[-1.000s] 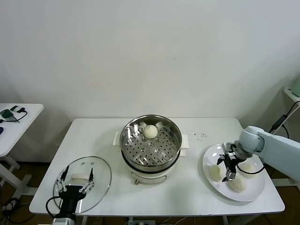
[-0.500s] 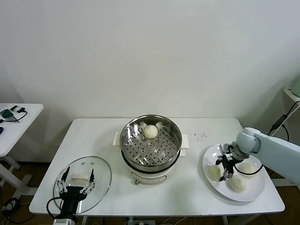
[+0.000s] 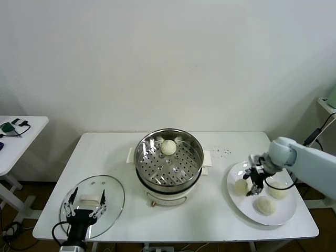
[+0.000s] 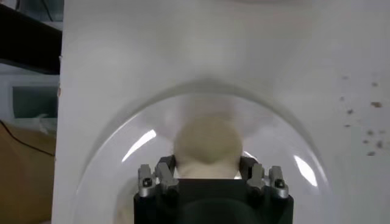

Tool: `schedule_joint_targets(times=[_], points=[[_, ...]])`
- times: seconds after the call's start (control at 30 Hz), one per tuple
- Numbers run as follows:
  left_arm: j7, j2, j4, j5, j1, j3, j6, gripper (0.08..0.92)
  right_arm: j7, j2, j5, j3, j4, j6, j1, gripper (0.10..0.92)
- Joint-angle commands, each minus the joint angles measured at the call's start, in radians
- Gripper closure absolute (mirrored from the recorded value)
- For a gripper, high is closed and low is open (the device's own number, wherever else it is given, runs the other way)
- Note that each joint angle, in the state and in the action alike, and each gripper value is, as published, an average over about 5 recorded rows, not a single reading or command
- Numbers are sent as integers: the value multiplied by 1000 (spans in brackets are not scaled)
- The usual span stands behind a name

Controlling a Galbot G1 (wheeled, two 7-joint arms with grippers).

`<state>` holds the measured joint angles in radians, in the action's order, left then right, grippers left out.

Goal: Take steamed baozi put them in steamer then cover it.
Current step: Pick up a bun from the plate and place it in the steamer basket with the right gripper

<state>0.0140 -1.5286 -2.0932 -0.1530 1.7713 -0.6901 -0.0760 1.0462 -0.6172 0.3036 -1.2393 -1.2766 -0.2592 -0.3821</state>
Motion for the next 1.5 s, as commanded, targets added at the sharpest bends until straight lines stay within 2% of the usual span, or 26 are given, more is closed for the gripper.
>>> schedule_joint_targets(times=[0.03, 0.33, 0.53, 0.77, 1.13, 1.5], points=[[0, 2, 0, 1, 2, 6, -3, 177, 10, -87, 225, -240, 23, 0, -420, 364], [-1, 12, -15, -4, 9, 37, -7, 177, -39, -319, 443, -320, 5, -59, -596, 364], [-1, 22, -18, -5, 10, 44, -9, 177, -111, -472, 501, -273, -7, -124, -541, 364], [-1, 25, -21, -5, 21, 43, -12, 177, -172, -606, 524, -267, -7, -179, -452, 364], [0, 16, -10, -13, 17, 50, -12, 177, -235, -730, 516, -307, 13, -208, -301, 364], [-2, 31, 1, 0, 25, 33, -19, 177, -237, -772, 467, -299, 82, -203, -208, 359]])
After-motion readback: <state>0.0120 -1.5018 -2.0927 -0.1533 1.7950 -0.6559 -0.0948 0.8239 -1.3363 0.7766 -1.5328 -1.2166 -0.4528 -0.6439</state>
